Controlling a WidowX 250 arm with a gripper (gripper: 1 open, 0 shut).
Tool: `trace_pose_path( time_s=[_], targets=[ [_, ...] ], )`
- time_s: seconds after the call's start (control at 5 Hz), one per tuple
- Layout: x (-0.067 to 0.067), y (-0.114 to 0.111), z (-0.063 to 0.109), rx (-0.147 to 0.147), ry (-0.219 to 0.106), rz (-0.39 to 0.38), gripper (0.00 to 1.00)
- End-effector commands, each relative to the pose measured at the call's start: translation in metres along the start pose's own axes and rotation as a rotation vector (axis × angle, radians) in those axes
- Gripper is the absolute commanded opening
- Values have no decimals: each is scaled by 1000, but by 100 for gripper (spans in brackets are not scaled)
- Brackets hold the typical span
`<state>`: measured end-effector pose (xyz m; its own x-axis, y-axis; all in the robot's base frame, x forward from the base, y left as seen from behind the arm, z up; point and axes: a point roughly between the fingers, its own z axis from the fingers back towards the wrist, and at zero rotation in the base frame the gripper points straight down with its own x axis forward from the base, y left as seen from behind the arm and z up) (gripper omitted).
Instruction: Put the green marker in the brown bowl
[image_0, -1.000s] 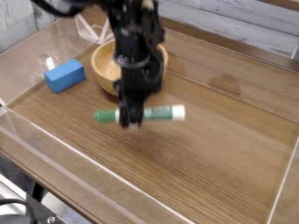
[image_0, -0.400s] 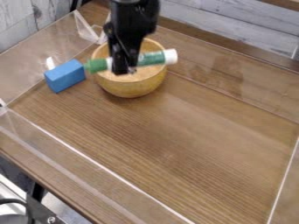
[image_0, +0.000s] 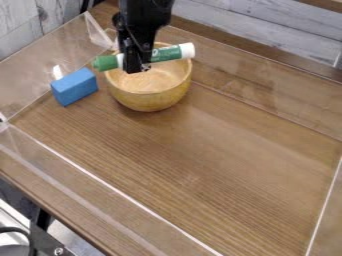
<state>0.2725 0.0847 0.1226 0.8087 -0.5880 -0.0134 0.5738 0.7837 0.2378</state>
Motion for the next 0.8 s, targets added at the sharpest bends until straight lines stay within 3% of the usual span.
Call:
trace_pose_path(
  time_s=[0.0, 0.6],
  targets=[
    [7, 19, 8, 66, -41, 29, 0],
    [14, 36, -8, 116, -79, 62, 0]
  ],
)
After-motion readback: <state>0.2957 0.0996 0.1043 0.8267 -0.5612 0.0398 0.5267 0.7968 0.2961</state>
